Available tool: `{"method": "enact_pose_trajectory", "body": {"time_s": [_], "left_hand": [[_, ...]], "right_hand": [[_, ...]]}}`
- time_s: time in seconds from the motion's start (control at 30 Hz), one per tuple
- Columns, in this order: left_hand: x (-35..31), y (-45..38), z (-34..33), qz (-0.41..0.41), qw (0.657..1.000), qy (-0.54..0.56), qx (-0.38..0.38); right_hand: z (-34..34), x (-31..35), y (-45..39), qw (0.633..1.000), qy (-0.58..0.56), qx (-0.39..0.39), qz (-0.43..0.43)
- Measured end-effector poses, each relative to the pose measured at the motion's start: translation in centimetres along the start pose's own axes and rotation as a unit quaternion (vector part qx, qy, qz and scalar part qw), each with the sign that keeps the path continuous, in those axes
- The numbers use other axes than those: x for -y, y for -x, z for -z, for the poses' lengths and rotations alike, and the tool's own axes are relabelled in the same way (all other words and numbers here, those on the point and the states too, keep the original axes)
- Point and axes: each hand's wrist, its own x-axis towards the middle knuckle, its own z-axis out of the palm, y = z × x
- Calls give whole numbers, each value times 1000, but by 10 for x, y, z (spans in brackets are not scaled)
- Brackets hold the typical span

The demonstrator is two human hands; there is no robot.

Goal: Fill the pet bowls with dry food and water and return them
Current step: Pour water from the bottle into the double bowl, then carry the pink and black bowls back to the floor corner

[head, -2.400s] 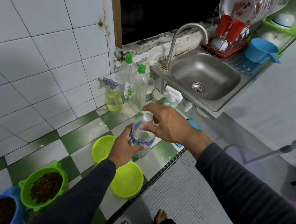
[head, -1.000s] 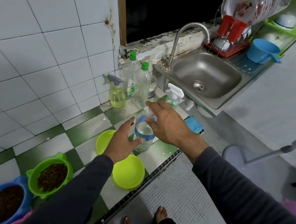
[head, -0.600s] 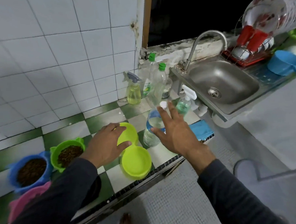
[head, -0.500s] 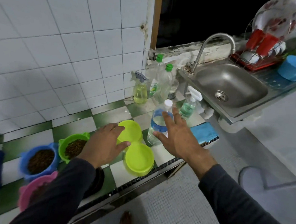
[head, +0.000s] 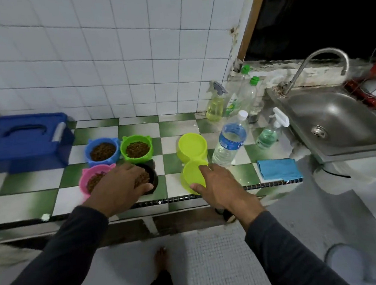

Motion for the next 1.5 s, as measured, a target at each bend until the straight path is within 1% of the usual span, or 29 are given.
{"method": "enact_pose_trajectory", "body": {"time_s": [0.07,0.13,0.2,0.37,0.47,0.73,0.93,1.13,1.23,1.33,1.4,1.5], "left_hand": [[12,17,-2,17,1000,-6,-7],[29,29,-4,35,999,29,2],[49,38,-11,31,999,44,12],[72,60,-8,69,992,101,-42],[96,63,-16,106,990,88,-35],[163,45,-45,147,982,118,-18],[203,22,-71,170,972,162,-19],[223,9,-96,189,956,223,-18],[227,2,-109,191,949,250,-27],[232,-6,-119,218,939,266,-23],[234,-11,-123,222,934,280,-26],[230,-17,-123,225,930,288,-34]], "right_hand": [[-7,15,3,1000,0,7,20],[-13,31,5,999,-6,12,41],[-19,47,4,998,-13,19,61],[-33,90,-6,994,-55,35,90],[-42,115,-17,991,-91,50,85],[-81,159,-62,984,-156,80,12],[-107,175,-93,978,-193,51,-58],[-129,179,-116,962,-231,23,-142],[-136,178,-124,956,-245,14,-162],[-141,175,-133,951,-254,14,-178],[-145,172,-140,947,-259,10,-190],[-149,168,-148,934,-284,0,-217]]}}
